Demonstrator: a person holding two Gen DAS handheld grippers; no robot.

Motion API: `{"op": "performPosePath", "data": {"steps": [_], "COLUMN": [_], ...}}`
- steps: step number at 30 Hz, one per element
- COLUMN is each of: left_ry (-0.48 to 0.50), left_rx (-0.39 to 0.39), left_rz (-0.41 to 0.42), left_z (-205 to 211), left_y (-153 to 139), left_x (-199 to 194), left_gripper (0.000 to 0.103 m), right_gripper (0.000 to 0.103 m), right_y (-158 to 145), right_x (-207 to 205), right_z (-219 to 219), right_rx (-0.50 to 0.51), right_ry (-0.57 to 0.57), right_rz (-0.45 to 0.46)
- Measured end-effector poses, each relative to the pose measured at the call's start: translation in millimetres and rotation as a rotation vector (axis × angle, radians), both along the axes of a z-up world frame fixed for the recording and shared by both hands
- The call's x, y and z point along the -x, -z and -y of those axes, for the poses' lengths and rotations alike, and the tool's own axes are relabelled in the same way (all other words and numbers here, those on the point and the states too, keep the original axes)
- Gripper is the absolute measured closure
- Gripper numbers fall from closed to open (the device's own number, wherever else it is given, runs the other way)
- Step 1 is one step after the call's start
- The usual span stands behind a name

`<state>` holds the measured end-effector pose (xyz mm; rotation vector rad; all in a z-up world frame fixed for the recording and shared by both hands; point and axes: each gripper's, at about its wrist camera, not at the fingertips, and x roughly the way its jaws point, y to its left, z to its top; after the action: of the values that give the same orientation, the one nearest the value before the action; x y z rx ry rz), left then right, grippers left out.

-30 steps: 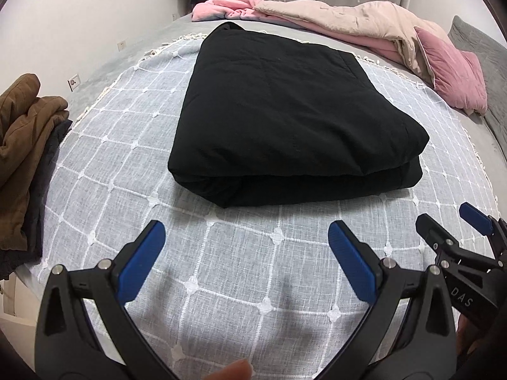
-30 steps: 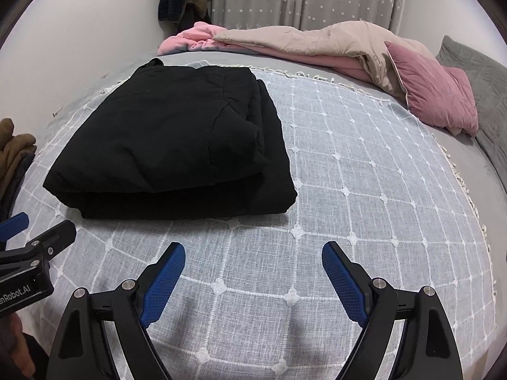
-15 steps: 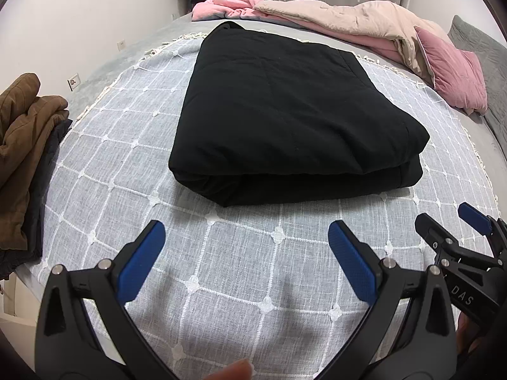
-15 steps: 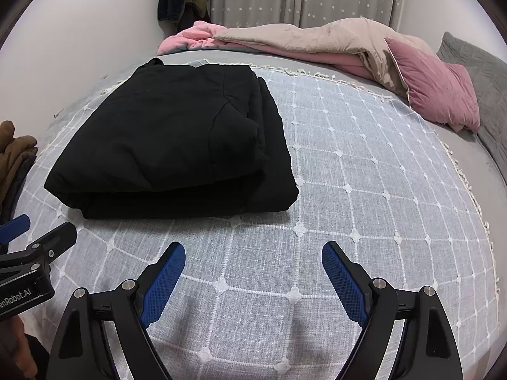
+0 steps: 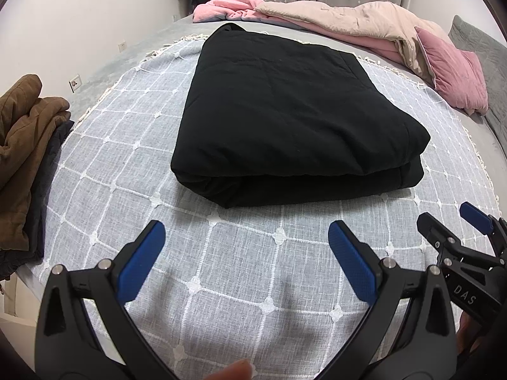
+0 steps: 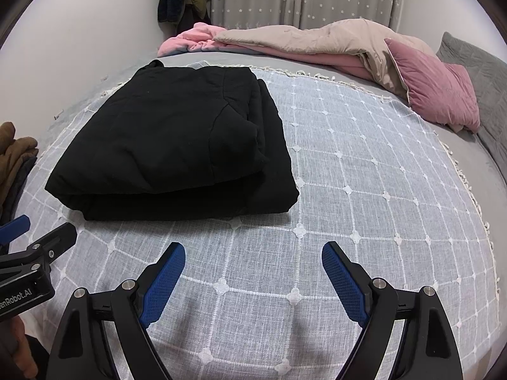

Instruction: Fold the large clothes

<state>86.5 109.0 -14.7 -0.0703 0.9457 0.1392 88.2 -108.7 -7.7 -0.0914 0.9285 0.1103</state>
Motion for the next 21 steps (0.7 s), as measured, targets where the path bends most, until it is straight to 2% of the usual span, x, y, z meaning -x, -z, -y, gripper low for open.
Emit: {"op": "performPosePath", "data": {"steps": [21], "left_ry": [0.0], "left_rx": [0.0], "left_rz": [-0.004], "left_z": [-0.9], "left_y": [0.9], "left_x": [-1.1], "left_gripper": [0.001], "right_gripper": [0.014], "right_y": [1.1], "right_x": [-0.4], "right_z": [-2.3], "right_rx": [-0.004], "right_ry": [0.001], "right_rz": [-0.008]}}
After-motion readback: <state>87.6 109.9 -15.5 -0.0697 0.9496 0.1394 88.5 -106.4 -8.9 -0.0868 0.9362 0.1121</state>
